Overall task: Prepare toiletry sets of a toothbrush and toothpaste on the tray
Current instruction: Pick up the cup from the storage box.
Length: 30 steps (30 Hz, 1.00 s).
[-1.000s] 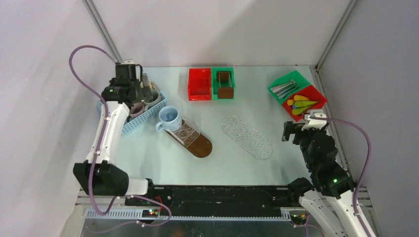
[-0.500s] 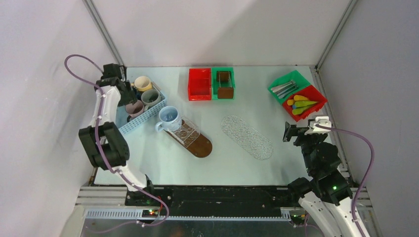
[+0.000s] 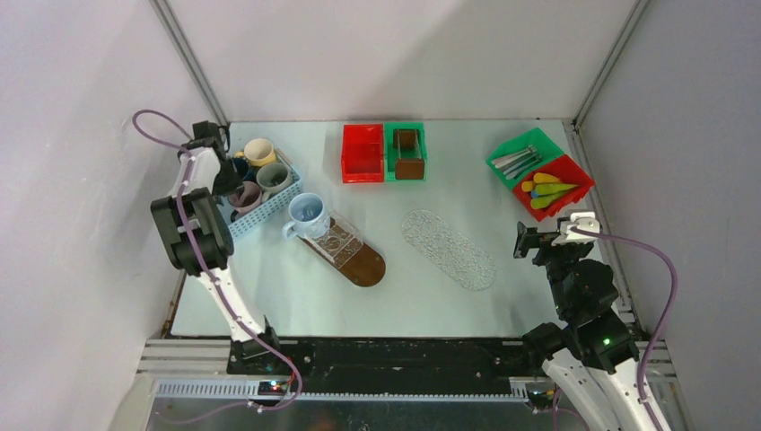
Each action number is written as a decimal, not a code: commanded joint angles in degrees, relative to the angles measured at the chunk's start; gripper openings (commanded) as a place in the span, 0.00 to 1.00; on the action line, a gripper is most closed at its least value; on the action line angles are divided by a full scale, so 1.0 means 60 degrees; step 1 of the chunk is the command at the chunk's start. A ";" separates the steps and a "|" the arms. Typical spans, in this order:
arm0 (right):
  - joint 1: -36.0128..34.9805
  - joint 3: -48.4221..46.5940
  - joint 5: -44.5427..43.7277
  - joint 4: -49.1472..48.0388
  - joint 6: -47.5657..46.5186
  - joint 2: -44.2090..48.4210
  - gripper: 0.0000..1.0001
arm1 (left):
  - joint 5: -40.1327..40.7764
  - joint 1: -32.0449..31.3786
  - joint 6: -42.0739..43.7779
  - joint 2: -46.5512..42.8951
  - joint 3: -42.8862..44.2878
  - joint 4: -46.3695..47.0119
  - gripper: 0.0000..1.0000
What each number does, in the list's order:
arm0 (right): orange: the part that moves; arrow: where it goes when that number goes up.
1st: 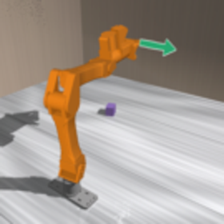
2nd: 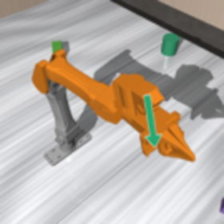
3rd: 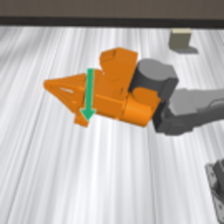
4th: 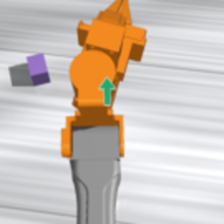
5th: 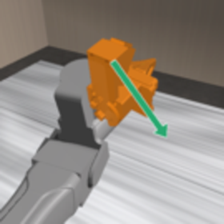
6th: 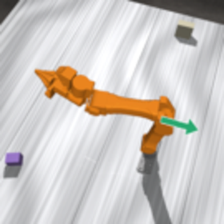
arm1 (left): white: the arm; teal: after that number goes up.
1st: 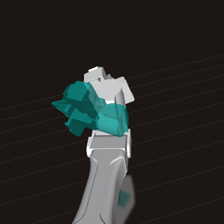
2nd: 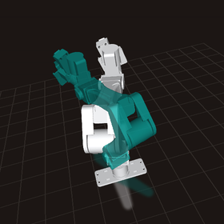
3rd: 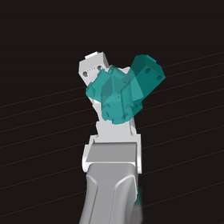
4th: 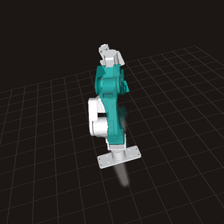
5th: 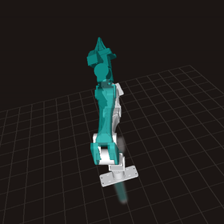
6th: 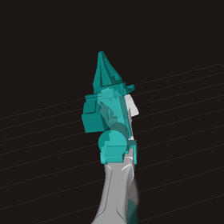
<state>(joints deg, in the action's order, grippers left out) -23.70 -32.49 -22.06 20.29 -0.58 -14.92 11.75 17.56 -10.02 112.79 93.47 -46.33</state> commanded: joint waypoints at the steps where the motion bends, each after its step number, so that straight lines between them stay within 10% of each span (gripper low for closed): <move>1: 0.0056 0.0068 0.0029 -0.0512 -0.0166 0.0068 0.91 | -0.0449 0.0108 0.0188 0.0368 0.0430 0.0123 0.49; 14: 0.0056 0.0087 0.0064 -0.0537 -0.0182 0.0116 0.90 | -0.0583 0.0122 0.0152 -0.0118 0.0343 0.0040 0.03; 30: 0.0054 0.0084 0.0222 -0.0503 -0.0072 0.0551 0.89 | -0.0853 0.0036 -0.0131 -0.3064 0.0325 -0.0681 0.00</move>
<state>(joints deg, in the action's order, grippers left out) -23.49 -31.94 -21.26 19.53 -0.89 -12.36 8.36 18.17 -9.10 101.25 93.65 -50.15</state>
